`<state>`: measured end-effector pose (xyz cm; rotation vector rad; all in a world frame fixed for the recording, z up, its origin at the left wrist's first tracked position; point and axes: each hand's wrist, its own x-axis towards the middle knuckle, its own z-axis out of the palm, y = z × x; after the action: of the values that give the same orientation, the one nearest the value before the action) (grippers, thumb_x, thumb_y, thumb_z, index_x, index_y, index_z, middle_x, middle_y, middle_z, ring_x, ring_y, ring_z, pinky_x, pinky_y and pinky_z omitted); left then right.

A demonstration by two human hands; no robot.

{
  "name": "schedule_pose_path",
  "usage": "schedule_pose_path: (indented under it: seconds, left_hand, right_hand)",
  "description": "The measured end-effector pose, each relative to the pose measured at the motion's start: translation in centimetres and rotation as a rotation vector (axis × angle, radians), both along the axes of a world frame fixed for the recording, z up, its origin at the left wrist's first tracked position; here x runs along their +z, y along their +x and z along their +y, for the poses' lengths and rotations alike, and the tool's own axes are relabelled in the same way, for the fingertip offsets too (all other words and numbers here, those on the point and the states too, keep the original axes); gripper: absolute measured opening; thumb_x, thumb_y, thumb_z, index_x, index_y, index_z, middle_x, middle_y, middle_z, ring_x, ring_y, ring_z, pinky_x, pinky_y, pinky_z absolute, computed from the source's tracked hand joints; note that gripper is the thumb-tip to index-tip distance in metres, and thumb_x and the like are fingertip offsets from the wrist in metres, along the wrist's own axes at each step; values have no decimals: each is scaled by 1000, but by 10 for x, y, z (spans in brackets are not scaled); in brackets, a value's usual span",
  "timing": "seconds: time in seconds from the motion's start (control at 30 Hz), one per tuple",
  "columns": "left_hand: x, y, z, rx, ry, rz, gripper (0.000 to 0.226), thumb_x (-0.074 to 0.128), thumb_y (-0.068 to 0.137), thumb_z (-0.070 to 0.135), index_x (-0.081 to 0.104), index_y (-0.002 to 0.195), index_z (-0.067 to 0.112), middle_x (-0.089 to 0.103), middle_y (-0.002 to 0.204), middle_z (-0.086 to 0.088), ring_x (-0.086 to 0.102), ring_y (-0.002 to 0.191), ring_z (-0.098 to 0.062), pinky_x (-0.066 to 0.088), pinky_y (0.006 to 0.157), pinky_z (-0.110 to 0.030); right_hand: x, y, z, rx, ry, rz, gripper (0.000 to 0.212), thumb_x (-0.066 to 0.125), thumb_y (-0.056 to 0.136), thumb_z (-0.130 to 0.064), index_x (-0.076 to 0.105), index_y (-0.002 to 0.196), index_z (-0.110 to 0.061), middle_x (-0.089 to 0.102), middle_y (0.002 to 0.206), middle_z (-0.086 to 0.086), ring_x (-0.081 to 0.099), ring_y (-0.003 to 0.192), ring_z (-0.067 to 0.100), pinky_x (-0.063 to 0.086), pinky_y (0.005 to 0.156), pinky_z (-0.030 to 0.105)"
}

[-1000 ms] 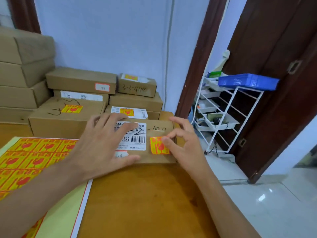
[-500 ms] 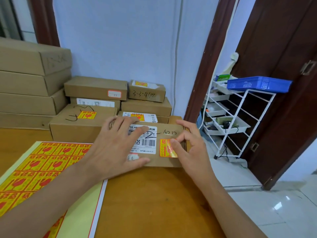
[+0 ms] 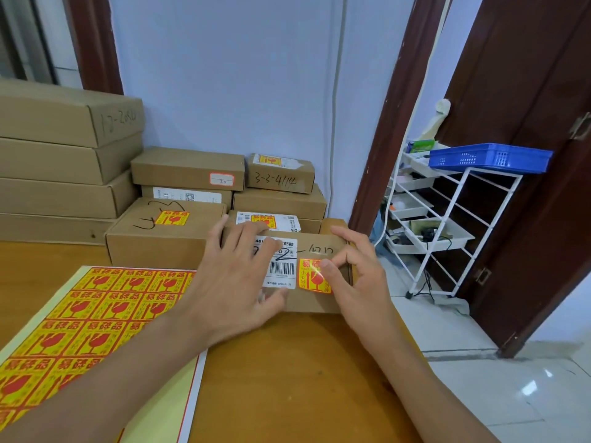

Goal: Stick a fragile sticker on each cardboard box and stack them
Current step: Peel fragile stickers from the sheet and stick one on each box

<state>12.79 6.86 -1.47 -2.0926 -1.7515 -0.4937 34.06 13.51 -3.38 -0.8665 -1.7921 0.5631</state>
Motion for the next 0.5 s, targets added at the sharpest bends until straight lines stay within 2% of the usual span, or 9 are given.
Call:
schedule_pose_path:
  seconds: [0.13,0.27,0.5]
  left_hand:
    - [-2,-1,4,17,25,-49,60,27,98,69,54,125,21,49,133,-6,45,128,-25,21,120,-55]
    - [-2,0,6,39,38,-51,69,29,94,77,56,122,20,50,130,-7,46,125,-25,26,117,-52]
    - [2,3,5,79,82,15,74,35,88,83,59,113,18,53,123,-8,51,119,-29,20,118,-57]
  right_hand:
    - [1,1,1,-2,30,-23,22,72,95,-31,64,74,-30,52,145,-24,45,142,7,39,115,51]
    - [1,0,1,2,58,-23,21,68,93,-38,64,75,-29,53,144,-24,46,142,10,40,114,53]
    - [1,2,2,25,68,-53,22,75,94,-23,66,74,-27,54,144,-21,46,142,12,39,114,52]
